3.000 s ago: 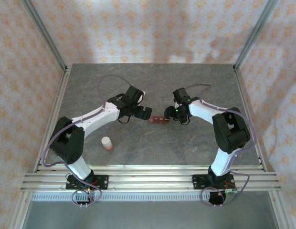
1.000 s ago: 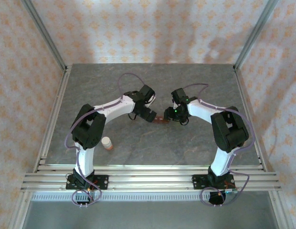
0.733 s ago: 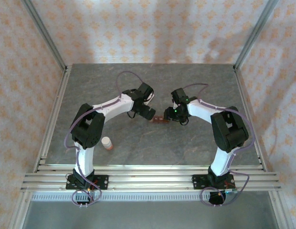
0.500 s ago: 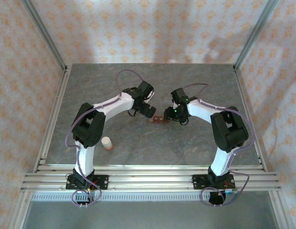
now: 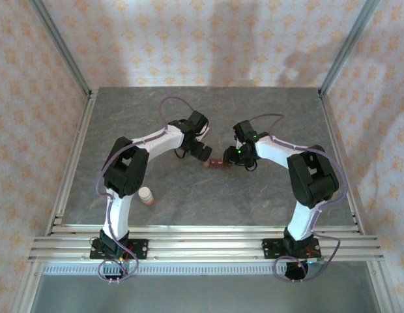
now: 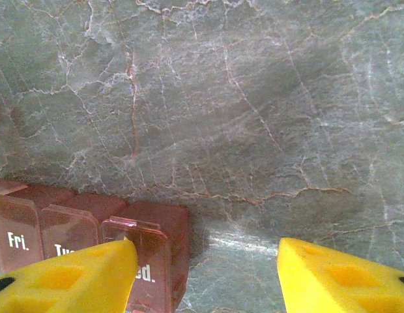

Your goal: Sort the pills into containers

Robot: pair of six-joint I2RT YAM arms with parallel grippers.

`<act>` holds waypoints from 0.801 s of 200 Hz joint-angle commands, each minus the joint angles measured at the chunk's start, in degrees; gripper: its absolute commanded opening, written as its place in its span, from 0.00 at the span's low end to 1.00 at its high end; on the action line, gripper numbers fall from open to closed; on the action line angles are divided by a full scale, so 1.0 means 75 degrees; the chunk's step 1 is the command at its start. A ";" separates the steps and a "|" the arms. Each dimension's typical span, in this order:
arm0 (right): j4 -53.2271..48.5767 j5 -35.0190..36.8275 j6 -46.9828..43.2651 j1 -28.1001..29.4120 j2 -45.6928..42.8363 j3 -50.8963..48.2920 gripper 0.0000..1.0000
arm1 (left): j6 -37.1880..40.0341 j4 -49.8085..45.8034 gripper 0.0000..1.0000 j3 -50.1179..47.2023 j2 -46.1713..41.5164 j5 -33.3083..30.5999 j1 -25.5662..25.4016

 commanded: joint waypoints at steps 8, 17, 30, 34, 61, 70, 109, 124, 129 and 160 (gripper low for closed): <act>-0.0638 0.0611 -0.0145 0.0049 0.0455 -0.0121 0.60 | -0.0098 0.0006 1.00 0.0224 -0.0266 0.0098 0.0048; -0.0681 0.0618 -0.0156 0.0052 0.0442 -0.0074 0.60 | -0.0124 0.0030 1.00 0.0224 -0.0397 0.0150 0.0048; -0.0773 0.0654 -0.0180 0.0056 0.0429 0.0032 0.60 | -0.0181 0.0064 1.00 0.0212 -0.0600 0.0162 0.0048; -0.0798 0.0666 -0.0192 0.0051 0.0418 0.0065 0.60 | -0.0189 0.0076 1.00 0.0213 -0.0659 0.0161 0.0048; -0.1061 0.0802 -0.0260 0.0056 0.0337 0.0424 0.60 | -0.0363 0.0225 1.00 0.0075 -0.1125 0.0103 0.0070; -0.1174 0.0873 -0.0274 0.0049 0.0292 0.0581 0.61 | -0.0422 0.0353 1.00 -0.0027 -0.1403 0.0079 0.0077; -0.1466 0.1030 -0.0310 0.0058 0.0098 0.1081 0.61 | -0.0937 0.1114 1.00 -0.0972 -0.2375 -0.0066 0.0288; -0.1538 0.1001 -0.0329 0.0049 0.0022 0.1219 0.61 | -0.1199 0.1483 1.00 -0.1457 -0.2799 -0.0099 0.0455; -0.1567 0.0976 -0.0339 0.0049 -0.0001 0.1248 0.61 | -0.1265 0.1601 1.00 -0.1618 -0.2952 -0.0112 0.0516; -0.1580 0.0731 -0.0324 0.0150 -0.0240 0.1396 0.61 | -0.1558 0.2112 1.00 -0.2488 -0.3782 -0.0384 0.0870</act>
